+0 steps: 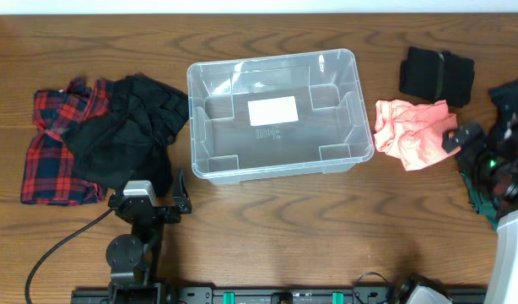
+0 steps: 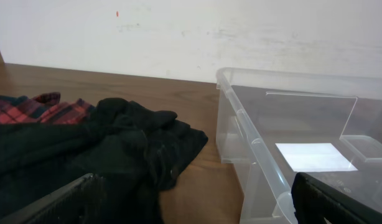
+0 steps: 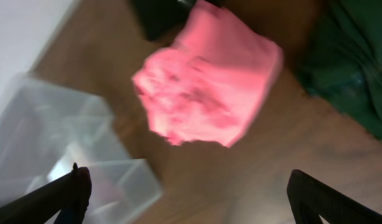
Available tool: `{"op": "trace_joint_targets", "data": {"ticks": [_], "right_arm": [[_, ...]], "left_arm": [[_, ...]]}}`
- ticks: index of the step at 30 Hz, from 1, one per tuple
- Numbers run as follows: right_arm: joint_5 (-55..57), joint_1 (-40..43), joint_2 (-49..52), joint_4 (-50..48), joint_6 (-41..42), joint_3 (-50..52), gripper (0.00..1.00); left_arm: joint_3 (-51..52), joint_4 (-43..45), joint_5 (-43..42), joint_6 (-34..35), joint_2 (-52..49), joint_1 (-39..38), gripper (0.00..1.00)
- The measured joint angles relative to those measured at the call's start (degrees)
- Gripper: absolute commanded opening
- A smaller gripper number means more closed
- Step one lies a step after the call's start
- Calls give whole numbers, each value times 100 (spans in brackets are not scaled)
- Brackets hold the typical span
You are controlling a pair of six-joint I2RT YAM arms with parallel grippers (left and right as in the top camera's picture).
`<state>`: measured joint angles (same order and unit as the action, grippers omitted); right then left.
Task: Pack container
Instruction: 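Move the right gripper down to the pink garment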
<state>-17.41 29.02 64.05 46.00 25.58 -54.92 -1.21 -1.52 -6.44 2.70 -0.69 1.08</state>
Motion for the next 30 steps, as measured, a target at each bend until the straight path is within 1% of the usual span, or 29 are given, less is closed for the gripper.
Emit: {"op": "trace_joint_targets", "data": {"ticks": [4,8,14,21,22,26,27,30], "right_arm": [[-177,264,76,-927,98,962,97],[-258,271,284,-1609,118,1432,94],[-291,273,702,-2457,140,1812,90],[-219,273,1154,-3023,140,2052,88],[-210,273,1233,-3071,138,2079,86],[-192,275,1574,-3272,142,2124,66],[-184,278,1648,-3333,138,2124,64],[-129,280,1832,-3567,160,2129,65]], "left_arm": [[0,2,2,0,0,0,98],[0,0,0,0,0,0,98],[0,2,2,0,0,0,98],[0,2,0,0,0,0,98],[0,2,2,0,0,0,98],[0,0,0,0,0,0,98],[0,2,2,0,0,0,98],[0,2,0,0,0,0,98]]}}
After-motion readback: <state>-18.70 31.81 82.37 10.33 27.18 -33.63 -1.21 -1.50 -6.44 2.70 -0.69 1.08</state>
